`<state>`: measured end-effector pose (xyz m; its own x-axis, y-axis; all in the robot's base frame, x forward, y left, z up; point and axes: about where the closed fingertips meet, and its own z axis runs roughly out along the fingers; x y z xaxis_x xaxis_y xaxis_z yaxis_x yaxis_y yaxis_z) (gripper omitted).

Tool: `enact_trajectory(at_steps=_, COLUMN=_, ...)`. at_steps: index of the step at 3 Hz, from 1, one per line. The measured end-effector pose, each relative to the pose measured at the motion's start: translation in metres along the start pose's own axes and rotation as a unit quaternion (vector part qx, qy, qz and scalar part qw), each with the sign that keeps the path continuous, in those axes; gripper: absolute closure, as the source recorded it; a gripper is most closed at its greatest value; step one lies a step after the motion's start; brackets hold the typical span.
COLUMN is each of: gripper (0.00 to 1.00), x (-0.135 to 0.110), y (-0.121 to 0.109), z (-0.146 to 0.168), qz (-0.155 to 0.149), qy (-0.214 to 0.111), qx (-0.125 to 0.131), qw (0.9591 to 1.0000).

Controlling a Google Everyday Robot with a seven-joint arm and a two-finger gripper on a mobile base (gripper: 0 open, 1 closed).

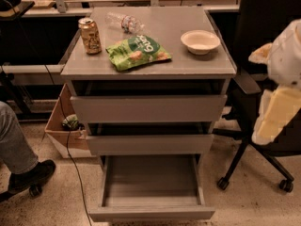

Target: Close bottom drawer

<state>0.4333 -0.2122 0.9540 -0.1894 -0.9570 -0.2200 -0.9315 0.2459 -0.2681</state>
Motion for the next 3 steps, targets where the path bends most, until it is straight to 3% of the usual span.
enact_trajectory(at_steps=2, gripper=0.00, x=0.003, y=0.047, z=0.104, qz=-0.031, qy=-0.070, qx=0.005, qw=0.9971)
enact_trajectory(at_steps=3, gripper=0.00, x=0.003, y=0.048, z=0.104, qz=-0.031, qy=-0.070, qx=0.005, qw=0.9971)
